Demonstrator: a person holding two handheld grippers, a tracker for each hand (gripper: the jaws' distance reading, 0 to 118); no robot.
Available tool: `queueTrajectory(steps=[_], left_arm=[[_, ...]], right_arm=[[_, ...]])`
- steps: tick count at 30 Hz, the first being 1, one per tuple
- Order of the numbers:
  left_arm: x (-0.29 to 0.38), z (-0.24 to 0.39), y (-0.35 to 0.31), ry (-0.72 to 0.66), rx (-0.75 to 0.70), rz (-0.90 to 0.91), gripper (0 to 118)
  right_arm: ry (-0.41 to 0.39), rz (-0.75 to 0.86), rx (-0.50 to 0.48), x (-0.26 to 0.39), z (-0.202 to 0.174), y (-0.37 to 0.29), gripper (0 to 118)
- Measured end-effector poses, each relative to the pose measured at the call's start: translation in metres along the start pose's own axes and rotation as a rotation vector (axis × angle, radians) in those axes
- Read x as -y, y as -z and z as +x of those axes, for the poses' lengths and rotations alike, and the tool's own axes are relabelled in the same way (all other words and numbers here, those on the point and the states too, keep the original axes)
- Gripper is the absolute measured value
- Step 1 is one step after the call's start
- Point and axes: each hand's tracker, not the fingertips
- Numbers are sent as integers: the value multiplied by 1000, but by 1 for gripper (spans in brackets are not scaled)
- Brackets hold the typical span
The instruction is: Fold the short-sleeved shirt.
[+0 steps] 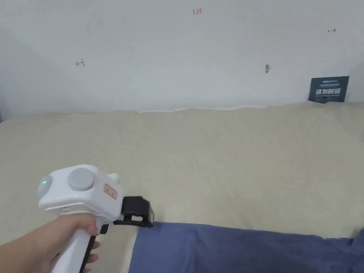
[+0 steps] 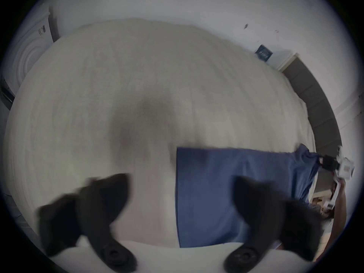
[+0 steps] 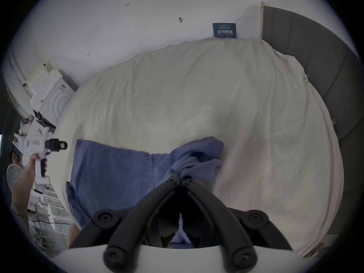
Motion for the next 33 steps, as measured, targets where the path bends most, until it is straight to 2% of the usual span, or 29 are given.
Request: queueTrajectory(steps=[3,11,14,16,18,19,20,21,23,26,29,33], left_arm=[[-21,11,22,12,27,26,118],[-33,48,81,183,-174,-127,118],[-29,51,72,186,-168,-124,117],[-25,56,61,186,-170,-111,100],[-18,60,51,221,-187,-91,75],[-17,62,45,224,-176,-84,55],[-15,64,42,224,-117,-90,21],[-12,66,40,224,-113,-96,7],[-10,69,39,239,-52,-111,5],[-5,72,38,287,-128,-57,5],[-7,71,23,250,-87,25,4],[-1,74,-12,280,-61,96,4]], right_arm=[[-28,-15,-6,-1,-3,12,1],[-33,-54,-5,-6,2,24,1],[-33,-62,1,-6,5,26,1],[-41,-67,6,-7,4,28,1],[-40,-65,2,-7,5,30,1],[-36,-64,-3,-7,4,31,1],[-33,-62,-8,-6,3,32,1],[-30,-61,-14,-5,2,33,1],[-27,-60,-17,-4,0,33,1],[-26,-58,-18,-1,0,29,1],[-22,-23,-17,2,2,15,1],[9,37,-42,3,0,-15,1]])
